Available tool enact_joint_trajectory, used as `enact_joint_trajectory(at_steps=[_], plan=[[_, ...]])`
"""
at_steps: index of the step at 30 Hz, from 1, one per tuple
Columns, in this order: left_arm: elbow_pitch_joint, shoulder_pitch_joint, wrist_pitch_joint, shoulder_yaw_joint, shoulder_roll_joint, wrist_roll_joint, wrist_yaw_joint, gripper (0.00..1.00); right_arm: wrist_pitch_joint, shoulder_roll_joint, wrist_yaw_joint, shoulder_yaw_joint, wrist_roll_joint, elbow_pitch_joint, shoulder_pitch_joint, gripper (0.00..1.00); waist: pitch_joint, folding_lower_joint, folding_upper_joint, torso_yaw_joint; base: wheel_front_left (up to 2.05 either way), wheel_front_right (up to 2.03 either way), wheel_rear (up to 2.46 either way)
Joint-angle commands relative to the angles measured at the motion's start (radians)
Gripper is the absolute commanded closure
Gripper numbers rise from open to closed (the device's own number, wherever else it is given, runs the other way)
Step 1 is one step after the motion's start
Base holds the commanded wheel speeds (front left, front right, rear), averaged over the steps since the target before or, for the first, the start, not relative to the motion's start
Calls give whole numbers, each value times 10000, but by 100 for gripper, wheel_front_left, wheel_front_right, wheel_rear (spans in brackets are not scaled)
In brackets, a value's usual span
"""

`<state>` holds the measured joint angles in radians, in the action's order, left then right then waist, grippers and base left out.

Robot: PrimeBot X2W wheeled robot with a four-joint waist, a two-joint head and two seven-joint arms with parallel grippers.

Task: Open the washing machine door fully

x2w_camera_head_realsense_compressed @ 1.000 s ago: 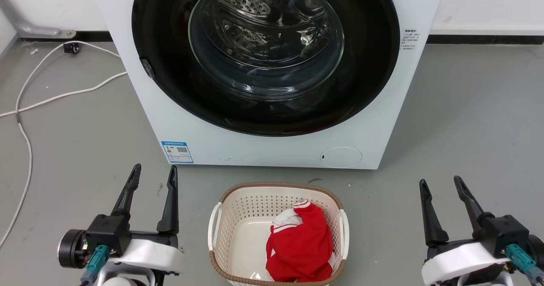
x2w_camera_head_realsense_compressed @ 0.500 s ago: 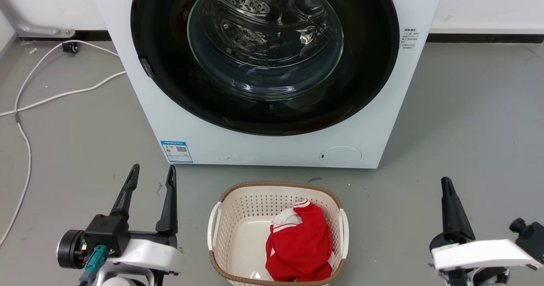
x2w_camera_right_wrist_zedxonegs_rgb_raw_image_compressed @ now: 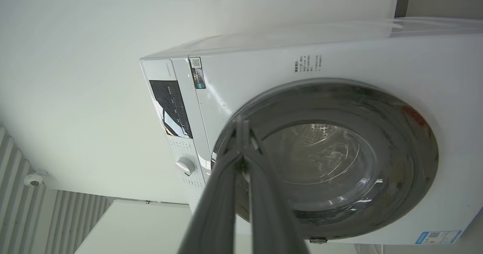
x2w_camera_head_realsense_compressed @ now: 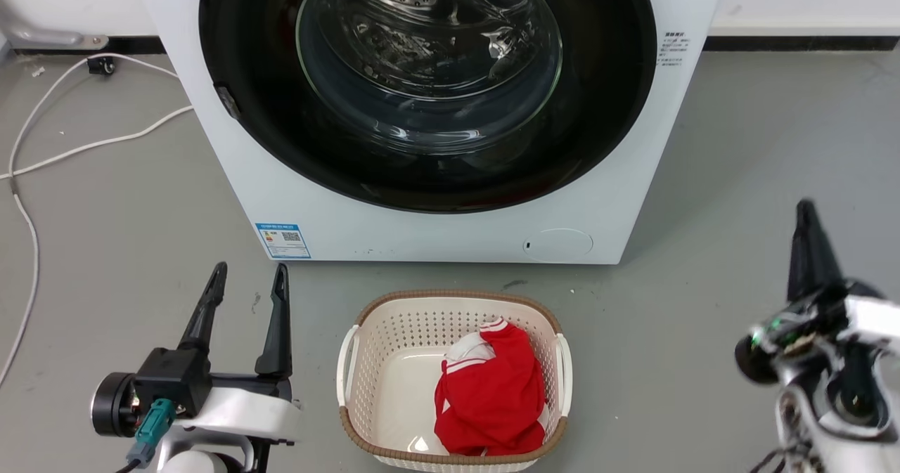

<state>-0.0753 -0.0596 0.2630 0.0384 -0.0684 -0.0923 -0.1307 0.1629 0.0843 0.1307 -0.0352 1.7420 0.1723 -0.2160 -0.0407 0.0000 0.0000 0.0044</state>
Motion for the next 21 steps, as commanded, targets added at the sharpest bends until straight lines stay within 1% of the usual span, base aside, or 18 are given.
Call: enact_joint_trajectory(at_steps=[1, 5, 7, 8, 9, 14, 17, 21], plan=[[37, -130, 28, 2, -23, -13, 2, 0, -106, 105, 0, -78, 207, 89, -348, 100, -73, 0, 0, -14, 0, 0, 0], [89, -308, 28, 1, -31, -32, 3, 0, -504, 699, 0, -159, 843, 885, -1701, 100, -304, 0, 0, -42, 0, 0, 0], [119, -369, 28, -22, -33, -56, 3, 0, -731, 1028, 0, 35, 1002, 1428, -2446, 100, -432, 0, 0, -46, 0, 0, 0], [123, -408, 28, -42, -38, -60, 3, 0, -815, 1231, 0, 133, 1056, 1728, -2857, 100, -509, 0, 0, -40, 0, 0, 0], [144, -525, 28, -87, -74, -60, 3, 0, -951, 1611, 0, 381, 1141, 2405, -3725, 100, -676, 0, 0, -21, 0, 0, 0], [197, -887, 28, -210, -133, -130, 2, 0, -1334, 2558, 0, 1275, 845, 4320, -6074, 100, -1176, 0, 0, 91, 0, 0, 0], [252, -1157, 26, -285, -133, -160, 2, 0, -1798, 3041, 0, 1966, 544, 5488, -7560, 100, -1560, 0, 0, 173, 0, 0, 0], [301, -1483, 26, -371, -126, -198, 2, 0, -2679, 3268, 0, 2885, 190, 6830, -9299, 100, -2065, 0, 0, 261, 0, 0, 0]])
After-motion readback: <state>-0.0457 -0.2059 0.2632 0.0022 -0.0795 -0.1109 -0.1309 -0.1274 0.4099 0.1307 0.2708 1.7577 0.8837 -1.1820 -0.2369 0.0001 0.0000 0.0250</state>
